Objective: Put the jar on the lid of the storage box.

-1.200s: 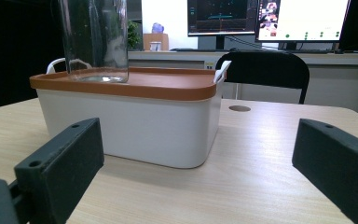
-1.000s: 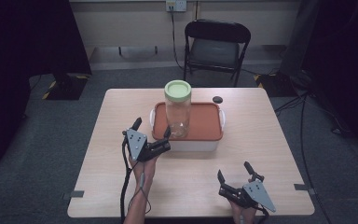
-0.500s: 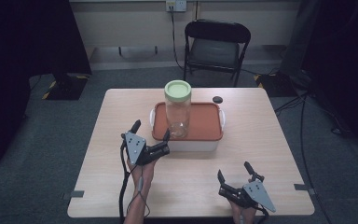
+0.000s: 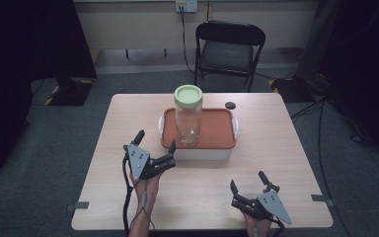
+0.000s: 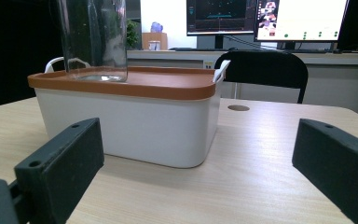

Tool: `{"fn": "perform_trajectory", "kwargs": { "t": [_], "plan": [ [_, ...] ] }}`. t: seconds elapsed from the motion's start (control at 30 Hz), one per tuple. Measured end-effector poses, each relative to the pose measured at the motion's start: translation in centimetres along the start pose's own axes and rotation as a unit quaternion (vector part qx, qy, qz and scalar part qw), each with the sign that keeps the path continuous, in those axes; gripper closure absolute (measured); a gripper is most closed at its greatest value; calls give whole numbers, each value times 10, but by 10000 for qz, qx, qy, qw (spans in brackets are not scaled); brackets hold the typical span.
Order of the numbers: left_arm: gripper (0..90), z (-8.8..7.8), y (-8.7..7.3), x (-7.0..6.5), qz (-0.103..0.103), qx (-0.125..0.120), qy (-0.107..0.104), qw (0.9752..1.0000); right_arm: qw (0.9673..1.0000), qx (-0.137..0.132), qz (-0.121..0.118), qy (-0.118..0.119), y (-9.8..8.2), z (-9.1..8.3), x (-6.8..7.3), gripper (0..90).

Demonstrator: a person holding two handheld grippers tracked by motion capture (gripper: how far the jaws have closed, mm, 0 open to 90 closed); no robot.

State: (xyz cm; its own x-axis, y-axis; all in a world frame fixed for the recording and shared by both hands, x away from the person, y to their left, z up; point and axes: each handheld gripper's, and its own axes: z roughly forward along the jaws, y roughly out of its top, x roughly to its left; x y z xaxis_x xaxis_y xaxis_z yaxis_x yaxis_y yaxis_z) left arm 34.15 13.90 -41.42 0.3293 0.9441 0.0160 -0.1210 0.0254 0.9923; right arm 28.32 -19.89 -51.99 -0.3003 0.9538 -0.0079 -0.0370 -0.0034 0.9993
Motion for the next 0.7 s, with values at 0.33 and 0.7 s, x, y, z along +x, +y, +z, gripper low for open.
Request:
{"fn": "perform_trajectory", "kwargs": {
  "t": [0.33,0.7],
  "plan": [
    [0,-9,1,6,0,-43,36,10000,10000,10,-3,-4,0,0,0,12],
    [0,-18,1,5,46,-22,-17,10000,10000,10,-3,-1,0,0,0,12]
  ]
}}
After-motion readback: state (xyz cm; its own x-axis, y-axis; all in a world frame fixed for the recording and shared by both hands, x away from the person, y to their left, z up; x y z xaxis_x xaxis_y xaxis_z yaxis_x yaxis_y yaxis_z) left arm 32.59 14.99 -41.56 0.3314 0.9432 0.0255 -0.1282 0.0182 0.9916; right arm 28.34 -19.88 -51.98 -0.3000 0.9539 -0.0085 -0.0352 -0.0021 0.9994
